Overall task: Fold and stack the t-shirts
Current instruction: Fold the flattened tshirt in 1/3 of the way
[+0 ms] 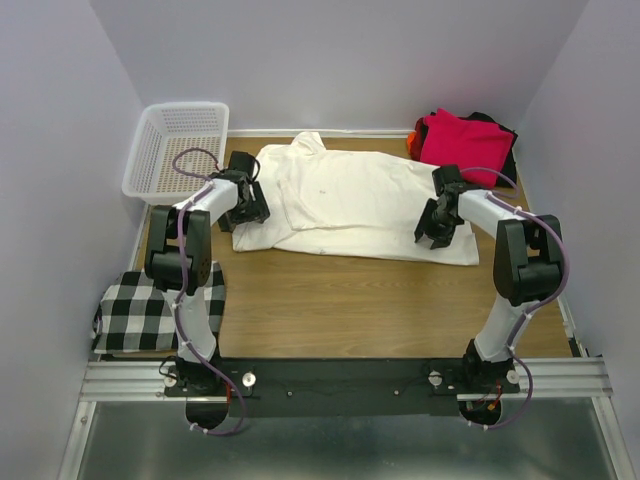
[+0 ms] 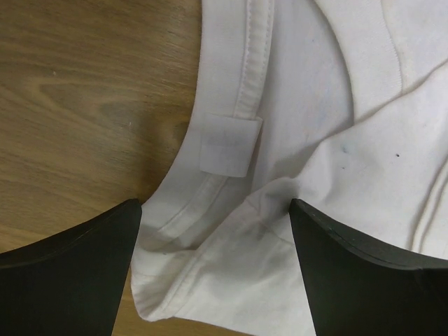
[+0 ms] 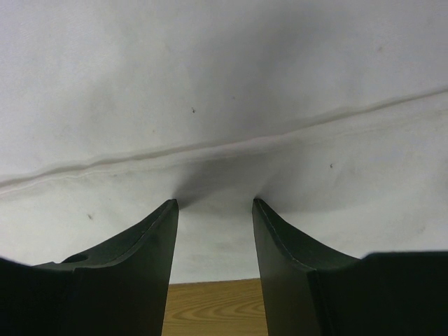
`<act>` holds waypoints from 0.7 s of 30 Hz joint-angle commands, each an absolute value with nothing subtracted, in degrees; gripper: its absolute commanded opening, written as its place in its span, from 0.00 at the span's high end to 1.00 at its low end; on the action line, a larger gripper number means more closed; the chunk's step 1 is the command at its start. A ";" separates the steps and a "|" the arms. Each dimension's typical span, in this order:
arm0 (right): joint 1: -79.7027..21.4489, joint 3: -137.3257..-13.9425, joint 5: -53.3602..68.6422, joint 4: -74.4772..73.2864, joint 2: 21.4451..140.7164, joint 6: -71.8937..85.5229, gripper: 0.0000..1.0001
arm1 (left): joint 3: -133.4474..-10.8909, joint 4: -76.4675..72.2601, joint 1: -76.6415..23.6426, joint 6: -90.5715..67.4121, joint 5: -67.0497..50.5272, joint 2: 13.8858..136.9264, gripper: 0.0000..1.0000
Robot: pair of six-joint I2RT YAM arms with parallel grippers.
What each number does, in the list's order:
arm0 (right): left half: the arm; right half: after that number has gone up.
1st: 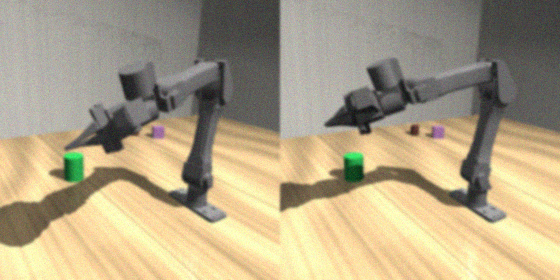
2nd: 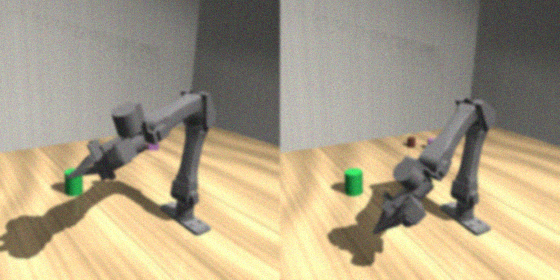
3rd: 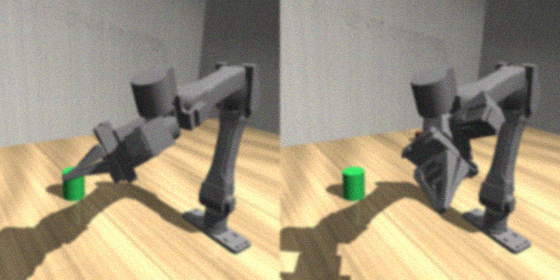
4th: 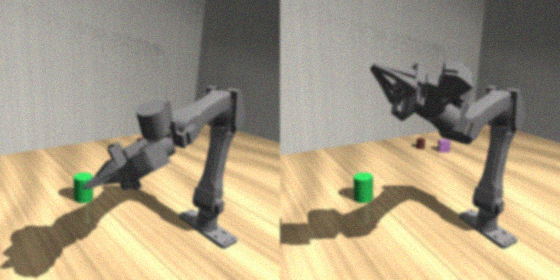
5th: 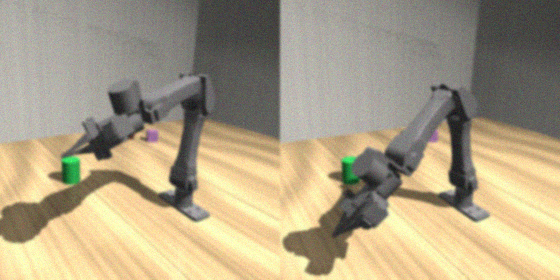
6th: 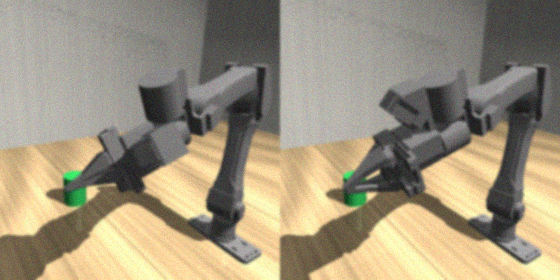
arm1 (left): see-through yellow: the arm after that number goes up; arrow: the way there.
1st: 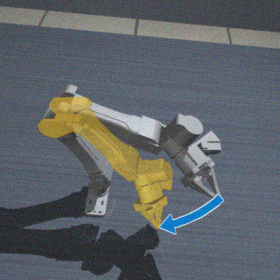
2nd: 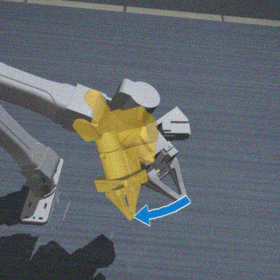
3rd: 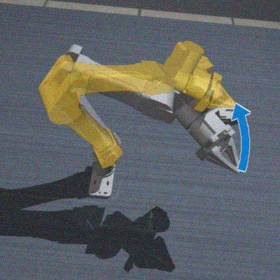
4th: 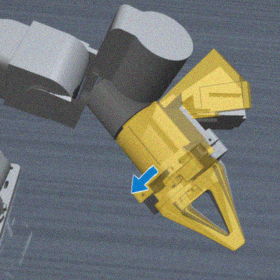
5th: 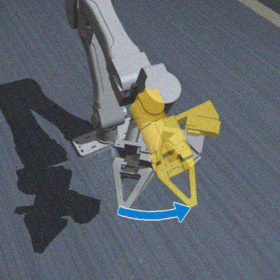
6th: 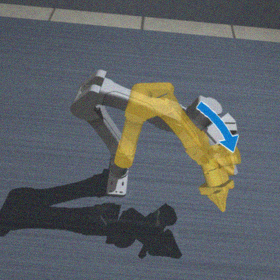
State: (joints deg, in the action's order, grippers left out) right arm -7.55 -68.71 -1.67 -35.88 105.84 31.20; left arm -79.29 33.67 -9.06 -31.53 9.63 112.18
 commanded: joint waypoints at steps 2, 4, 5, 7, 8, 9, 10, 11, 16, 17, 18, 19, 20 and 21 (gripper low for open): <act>-7.47 -64.95 -7.29 -41.66 110.13 31.55 0.44 | -80.77 35.33 -9.14 -29.53 8.97 113.47 0.07; -7.47 -64.78 -7.73 -41.84 110.30 31.81 0.44 | -80.25 35.07 -9.14 -29.18 9.31 112.68 0.07; -7.47 -64.78 -8.08 -42.18 110.30 31.90 0.44 | -80.16 35.07 -9.05 -29.01 9.75 112.68 0.07; -7.38 -64.69 -10.09 -43.32 110.48 32.25 0.44 | -80.42 35.51 -8.97 -28.39 10.63 113.29 0.07; -7.47 -64.77 -10.98 -43.77 110.57 32.34 0.44 | -80.68 35.86 -8.79 -28.21 10.72 113.90 0.07; -7.38 -64.60 -11.86 -44.29 110.65 32.43 0.44 | -81.03 36.29 -8.70 -27.86 10.90 114.95 0.07; -7.38 -64.60 -13.43 -45.25 110.57 32.69 0.44 | -81.30 36.56 -8.70 -27.69 10.99 115.40 0.07; -7.30 -64.51 -13.88 -45.70 110.83 32.70 0.44 | -82.26 36.82 -8.61 -27.51 11.33 115.92 0.07; -5.89 -63.02 -17.83 -47.90 110.92 32.96 0.44 | -85.60 38.84 -7.39 -25.93 13.97 118.74 0.07; -5.19 -62.76 -18.45 -48.16 110.66 32.96 0.44 | -86.65 39.02 -7.12 -25.67 14.15 119.00 0.07; -4.66 -62.49 -19.07 -48.25 110.39 32.87 0.44 | -87.10 39.28 -6.77 -25.58 14.41 119.44 0.07; -4.31 -62.06 -20.29 -48.43 110.13 32.70 0.44 | -87.53 39.46 -6.25 -25.40 14.76 119.53 0.07; -3.35 -61.88 -20.65 -48.43 110.04 32.43 0.45 | -88.32 39.55 -5.98 -25.05 14.85 119.79 0.07; -2.82 -61.70 -21.09 -48.43 109.95 32.43 0.45 | -88.59 39.72 -5.80 -24.87 15.03 120.06 0.07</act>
State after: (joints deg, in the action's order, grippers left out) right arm -7.05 -67.46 -9.23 -39.11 105.51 33.74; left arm -86.41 37.93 -8.62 -27.31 9.56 117.36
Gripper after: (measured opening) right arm 0.556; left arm 0.929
